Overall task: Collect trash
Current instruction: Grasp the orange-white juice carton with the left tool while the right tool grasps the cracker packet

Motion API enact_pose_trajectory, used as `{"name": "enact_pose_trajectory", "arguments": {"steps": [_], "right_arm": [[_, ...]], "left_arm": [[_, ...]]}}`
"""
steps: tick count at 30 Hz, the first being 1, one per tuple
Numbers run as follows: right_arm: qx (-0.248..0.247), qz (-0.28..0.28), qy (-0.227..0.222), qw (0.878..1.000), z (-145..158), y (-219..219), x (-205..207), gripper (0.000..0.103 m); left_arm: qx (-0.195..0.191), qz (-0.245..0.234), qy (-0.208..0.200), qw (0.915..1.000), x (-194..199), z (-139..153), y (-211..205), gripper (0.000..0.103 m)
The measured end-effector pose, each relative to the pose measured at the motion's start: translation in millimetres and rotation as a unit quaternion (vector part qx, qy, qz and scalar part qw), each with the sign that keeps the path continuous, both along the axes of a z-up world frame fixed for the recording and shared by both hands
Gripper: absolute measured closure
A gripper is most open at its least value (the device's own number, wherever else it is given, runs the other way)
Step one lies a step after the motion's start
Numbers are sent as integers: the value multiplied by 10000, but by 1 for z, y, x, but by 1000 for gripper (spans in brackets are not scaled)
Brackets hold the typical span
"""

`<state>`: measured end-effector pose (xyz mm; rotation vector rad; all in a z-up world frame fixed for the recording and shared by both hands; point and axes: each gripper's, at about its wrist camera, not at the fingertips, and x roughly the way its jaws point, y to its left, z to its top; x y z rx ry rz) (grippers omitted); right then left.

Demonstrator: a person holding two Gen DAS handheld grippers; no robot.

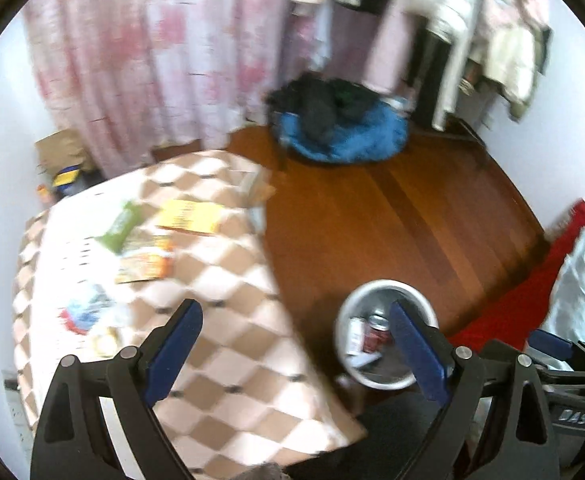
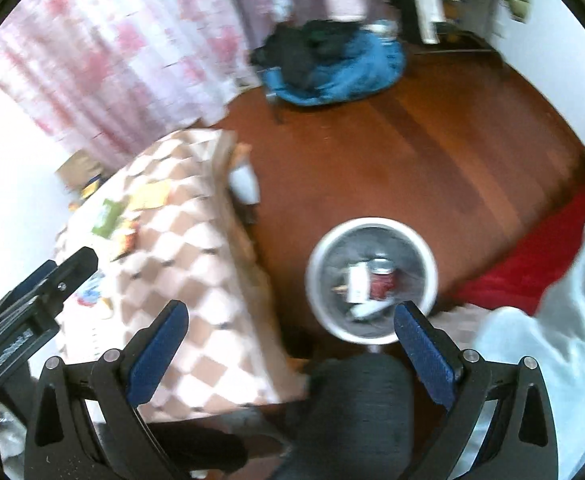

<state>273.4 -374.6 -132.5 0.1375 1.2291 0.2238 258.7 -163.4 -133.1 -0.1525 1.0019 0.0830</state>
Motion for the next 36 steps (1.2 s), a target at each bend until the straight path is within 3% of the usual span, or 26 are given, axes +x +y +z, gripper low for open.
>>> {"name": "enact_pose_trajectory", "arguments": {"steps": [4, 10, 13, 20, 21, 24, 27, 33, 35, 36], "right_arm": [[190, 466, 224, 9985, -22, 70, 9, 0], [433, 1183, 721, 9894, -80, 203, 46, 1], [377, 1334, 808, 9870, -102, 251, 65, 10], [392, 1314, 1217, 9831, -148, 315, 113, 10], [405, 1265, 1330, 9822, -155, 319, 118, 10], [567, 1227, 1542, 9788, -172, 329, 128, 10], [683, 1173, 1714, 9758, -186, 336, 133, 10], [874, 1098, 1687, 9756, -194, 344, 133, 22], [970, 1136, 1641, 9751, -193, 348, 131, 37], [923, 1144, 1634, 9755, -194, 349, 131, 39]], "left_arm": [[432, 614, 129, 9971, -13, -16, 76, 8], [874, 1122, 747, 9870, -14, -74, 194, 9], [691, 925, 1109, 9871, 0, -104, 233, 9], [207, 181, 1882, 9817, 35, -161, 254, 9], [172, 153, 1934, 9809, 36, -165, 257, 11], [-1, 193, 2060, 9784, 39, -176, 260, 46], [-391, 466, 1970, 9785, 34, -177, 270, 66], [-545, 1549, 1697, 9717, 12, -172, 308, 68], [-707, 1644, 1671, 9696, 4, -176, 313, 67], [-769, 1605, 1725, 9688, 1, -178, 314, 67]]}}
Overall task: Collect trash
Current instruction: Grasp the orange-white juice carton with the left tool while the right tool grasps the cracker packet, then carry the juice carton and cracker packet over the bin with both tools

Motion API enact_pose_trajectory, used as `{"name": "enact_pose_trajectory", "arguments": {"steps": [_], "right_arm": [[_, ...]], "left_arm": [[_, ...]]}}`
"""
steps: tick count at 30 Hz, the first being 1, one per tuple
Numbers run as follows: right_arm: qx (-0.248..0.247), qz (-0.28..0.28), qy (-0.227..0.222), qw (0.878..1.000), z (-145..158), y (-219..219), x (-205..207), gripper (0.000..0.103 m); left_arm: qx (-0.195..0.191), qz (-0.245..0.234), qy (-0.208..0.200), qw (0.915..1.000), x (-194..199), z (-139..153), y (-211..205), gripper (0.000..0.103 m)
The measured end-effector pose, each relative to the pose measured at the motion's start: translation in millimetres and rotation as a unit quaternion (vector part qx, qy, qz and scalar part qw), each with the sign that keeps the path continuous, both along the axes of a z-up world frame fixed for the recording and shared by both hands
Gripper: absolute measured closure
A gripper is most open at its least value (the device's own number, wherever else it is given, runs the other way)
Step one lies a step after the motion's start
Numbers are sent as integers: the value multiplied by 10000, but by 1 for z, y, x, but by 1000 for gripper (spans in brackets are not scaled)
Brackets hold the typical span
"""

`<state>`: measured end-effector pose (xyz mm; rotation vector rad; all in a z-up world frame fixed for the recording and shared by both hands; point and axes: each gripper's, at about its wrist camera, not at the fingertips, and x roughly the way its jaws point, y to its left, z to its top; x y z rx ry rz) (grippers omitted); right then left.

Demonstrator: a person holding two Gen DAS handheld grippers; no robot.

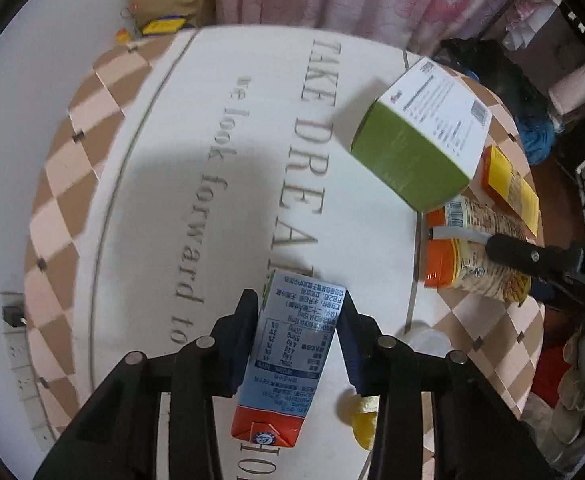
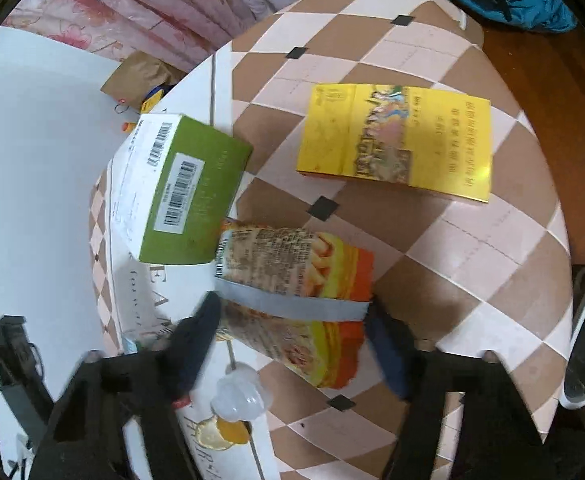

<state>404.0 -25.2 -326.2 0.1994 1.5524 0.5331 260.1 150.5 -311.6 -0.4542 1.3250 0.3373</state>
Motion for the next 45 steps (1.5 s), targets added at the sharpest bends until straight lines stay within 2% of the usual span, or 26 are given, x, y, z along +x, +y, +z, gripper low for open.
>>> {"name": "enact_pose_trajectory", "arguments": {"steps": [1, 2, 4, 5, 7, 11, 14, 17, 19, 23, 29, 33, 37, 41, 45], "right_arm": [[-40, -1, -49, 10000, 1, 1, -1, 42], [-10, 28, -98, 9999, 1, 3, -3, 56], [-59, 120, -217, 9997, 5, 6, -6, 63], [-85, 162, -288, 9994, 8, 5, -6, 72], [-186, 303, -533, 9979, 17, 9, -13, 78], [-429, 548, -1109, 9914, 43, 12, -30, 82], [-378, 623, -1346, 9882, 62, 10, -43, 83], [-292, 712, -1495, 9858, 80, 3, -55, 84], [-260, 757, -1651, 9830, 94, -3, -64, 84], [-177, 797, -1935, 9777, 122, -25, -80, 85], [-65, 588, -2350, 9702, 170, -80, -91, 86], [-75, 316, -2597, 9652, 202, -135, -90, 86], [-246, 93, -2727, 9617, 220, -191, -86, 86], [-578, -143, -2752, 9596, 224, -257, -82, 86], [-974, -422, -2600, 9597, 205, -326, -79, 86]], "left_arm": [[0, -39, 74, 10000, -3, -4, -2, 67], [70, -71, 102, 9999, -6, -5, -4, 67], [309, -108, 117, 9994, -13, -7, -10, 68], [376, -95, 117, 9992, -16, -7, -12, 69], [471, -2, 43, 9989, -25, -5, -14, 71], [843, 139, -130, 9963, -47, 10, -24, 71], [1025, 265, -332, 9938, -66, 30, -35, 71], [1138, 312, -520, 9917, -70, 48, -38, 71], [1231, 307, -649, 9898, -58, 62, -41, 71], [1229, 297, -979, 9871, -52, 93, -57, 71], [1129, 60, -1506, 9821, -49, 137, -94, 71], [979, -263, -1848, 9775, -42, 166, -133, 71], [842, -646, -2078, 9724, -27, 184, -179, 71], [670, -1066, -2179, 9678, -7, 189, -232, 71], [350, -1464, -2106, 9659, 13, 175, -285, 71]]}}
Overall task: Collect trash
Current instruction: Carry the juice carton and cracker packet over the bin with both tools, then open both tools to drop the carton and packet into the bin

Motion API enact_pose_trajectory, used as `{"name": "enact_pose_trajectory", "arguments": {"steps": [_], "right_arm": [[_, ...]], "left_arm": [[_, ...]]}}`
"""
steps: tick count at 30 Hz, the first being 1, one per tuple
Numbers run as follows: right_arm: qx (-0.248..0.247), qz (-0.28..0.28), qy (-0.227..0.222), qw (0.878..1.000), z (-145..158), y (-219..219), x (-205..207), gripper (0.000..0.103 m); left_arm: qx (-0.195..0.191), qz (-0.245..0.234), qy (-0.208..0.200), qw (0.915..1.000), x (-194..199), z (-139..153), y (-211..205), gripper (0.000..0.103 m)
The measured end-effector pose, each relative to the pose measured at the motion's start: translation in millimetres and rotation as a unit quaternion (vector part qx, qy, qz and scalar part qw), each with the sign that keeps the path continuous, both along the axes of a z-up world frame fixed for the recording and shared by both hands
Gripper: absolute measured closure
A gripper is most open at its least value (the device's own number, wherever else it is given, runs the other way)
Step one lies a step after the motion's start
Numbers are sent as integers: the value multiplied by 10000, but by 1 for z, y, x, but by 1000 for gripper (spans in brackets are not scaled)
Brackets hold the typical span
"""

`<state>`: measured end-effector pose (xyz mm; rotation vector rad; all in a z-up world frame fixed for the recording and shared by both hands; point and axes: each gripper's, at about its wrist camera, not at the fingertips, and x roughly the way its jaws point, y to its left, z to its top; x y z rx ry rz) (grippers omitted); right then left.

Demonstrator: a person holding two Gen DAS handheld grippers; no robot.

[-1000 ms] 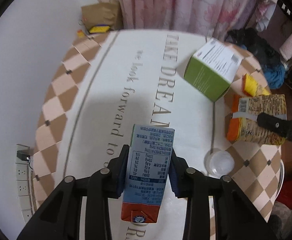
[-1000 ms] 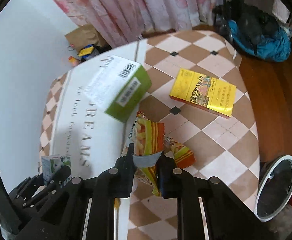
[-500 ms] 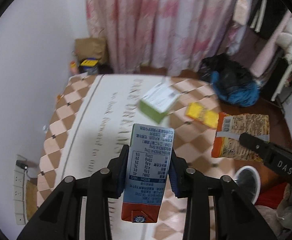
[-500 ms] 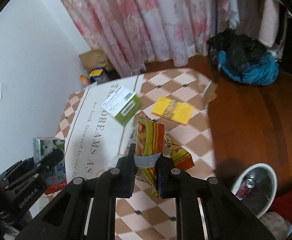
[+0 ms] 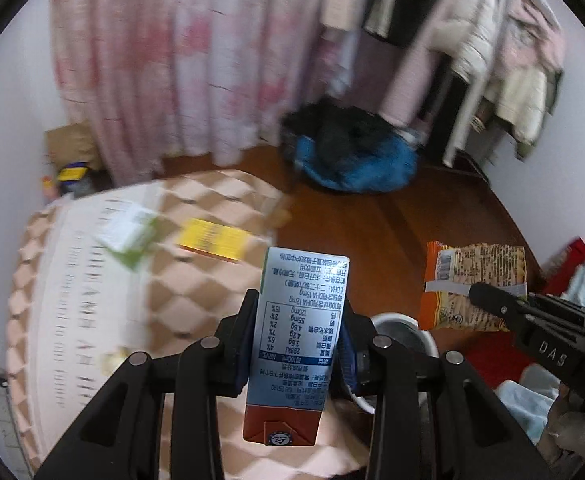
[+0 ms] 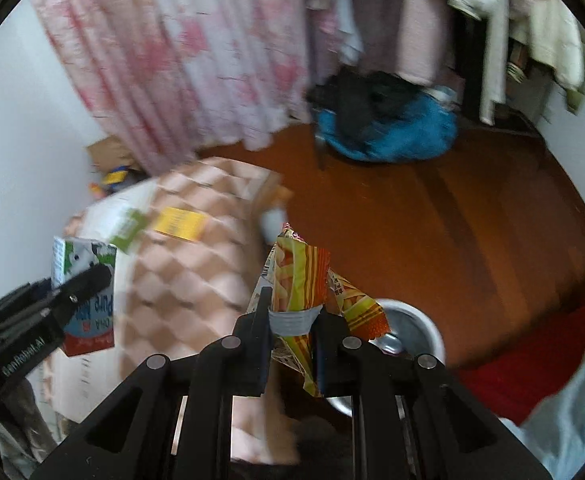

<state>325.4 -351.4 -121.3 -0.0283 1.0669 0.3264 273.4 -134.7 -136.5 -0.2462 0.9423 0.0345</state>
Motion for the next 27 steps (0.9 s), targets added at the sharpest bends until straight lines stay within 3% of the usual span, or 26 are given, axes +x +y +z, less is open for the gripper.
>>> {"name": "enact_pose_trajectory", "arguments": {"steps": [5, 9, 15, 20, 21, 22, 24, 27], "right_arm": [[-234, -464, 516, 9973, -61, -74, 10, 86], [-292, -812, 1106, 9901, -128, -127, 22, 86], [-167, -1200, 1838, 9755, -209, -176, 36, 86], [-161, -1309, 2147, 9677, -245, -188, 45, 86], [-169, -1316, 2201, 9664, -251, -190, 45, 86], [-203, -1337, 2244, 9651, -258, -192, 46, 85], [-256, -1366, 2372, 9615, -270, -189, 49, 85], [-316, -1392, 2503, 9576, -281, -186, 52, 74]], "left_arm": [[-366, -543, 447, 9969, 30, -41, -68, 71], [-662, -987, 946, 9884, 58, -87, -118, 71], [-972, -1366, 1689, 9713, 94, -151, -172, 70], [-976, -1469, 2048, 9628, 107, -179, -196, 67], [-958, -1447, 2104, 9621, 108, -182, -198, 57], [-937, -1431, 2159, 9613, 110, -185, -199, 38], [-867, -1397, 2192, 9617, 111, -188, -198, 15], [-659, -1324, 2210, 9640, 109, -190, -195, 13]]}}
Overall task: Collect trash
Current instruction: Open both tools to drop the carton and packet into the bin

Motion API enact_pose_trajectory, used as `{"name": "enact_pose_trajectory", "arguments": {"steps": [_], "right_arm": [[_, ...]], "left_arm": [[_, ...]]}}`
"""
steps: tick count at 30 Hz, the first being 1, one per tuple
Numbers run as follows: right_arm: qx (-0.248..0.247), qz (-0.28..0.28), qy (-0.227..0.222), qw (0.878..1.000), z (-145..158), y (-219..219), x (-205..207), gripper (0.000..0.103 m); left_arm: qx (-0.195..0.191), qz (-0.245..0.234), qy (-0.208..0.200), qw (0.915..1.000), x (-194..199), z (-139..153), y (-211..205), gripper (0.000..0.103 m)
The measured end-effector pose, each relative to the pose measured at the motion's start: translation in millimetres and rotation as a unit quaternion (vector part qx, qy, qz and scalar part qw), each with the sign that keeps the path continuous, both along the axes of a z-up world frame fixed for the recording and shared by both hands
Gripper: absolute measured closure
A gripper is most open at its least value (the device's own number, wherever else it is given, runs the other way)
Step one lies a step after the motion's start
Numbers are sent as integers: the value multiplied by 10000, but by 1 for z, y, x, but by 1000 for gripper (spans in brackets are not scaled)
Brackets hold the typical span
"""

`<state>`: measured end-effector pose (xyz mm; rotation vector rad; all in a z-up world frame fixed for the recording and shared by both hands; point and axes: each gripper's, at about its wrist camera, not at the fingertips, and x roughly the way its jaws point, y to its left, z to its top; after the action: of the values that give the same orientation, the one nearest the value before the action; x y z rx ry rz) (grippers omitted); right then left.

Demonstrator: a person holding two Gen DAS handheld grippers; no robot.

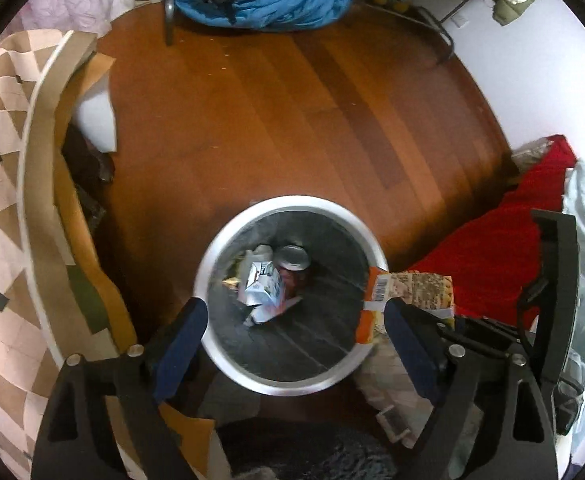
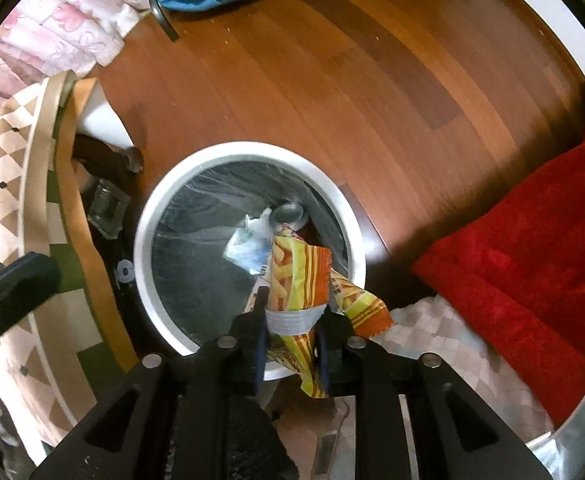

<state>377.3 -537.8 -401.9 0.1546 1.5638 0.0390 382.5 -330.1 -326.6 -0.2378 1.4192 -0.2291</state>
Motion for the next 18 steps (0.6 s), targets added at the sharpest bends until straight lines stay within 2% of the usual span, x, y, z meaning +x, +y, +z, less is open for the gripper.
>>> {"name": "enact_pose_trajectory", "arguments": {"steps": [2, 3, 5, 6, 8, 10, 13, 18], "right_arm": [[-43, -23, 74, 10000, -5, -1, 0, 53], [-148, -12, 64, 9999, -4, -1, 0, 49], [-276, 46, 39, 9996, 0, 1, -1, 28], [-380, 87, 32, 9992, 2, 2, -1, 23], [-584, 204, 44, 9981, 7, 8, -3, 5], [-754, 316, 89, 9966, 13, 14, -7, 1], [-904, 378, 115, 9951, 22, 19, -14, 1], [-812, 294, 91, 9962, 36, 17, -21, 1]], "left_arm": [[163, 29, -59, 9998, -3, 2, 2, 13], [273, 45, -112, 9996, -6, 3, 4, 13], [505, 86, -276, 9983, -9, 7, 8, 13], [596, 122, -355, 9975, -11, 6, 11, 13], [812, 180, -436, 9956, -16, 11, 13, 13], [937, 226, -474, 9942, -19, 13, 16, 12], [1023, 291, -508, 9930, -24, 18, 21, 12], [1133, 311, -615, 9912, -23, 26, 29, 12]]}}
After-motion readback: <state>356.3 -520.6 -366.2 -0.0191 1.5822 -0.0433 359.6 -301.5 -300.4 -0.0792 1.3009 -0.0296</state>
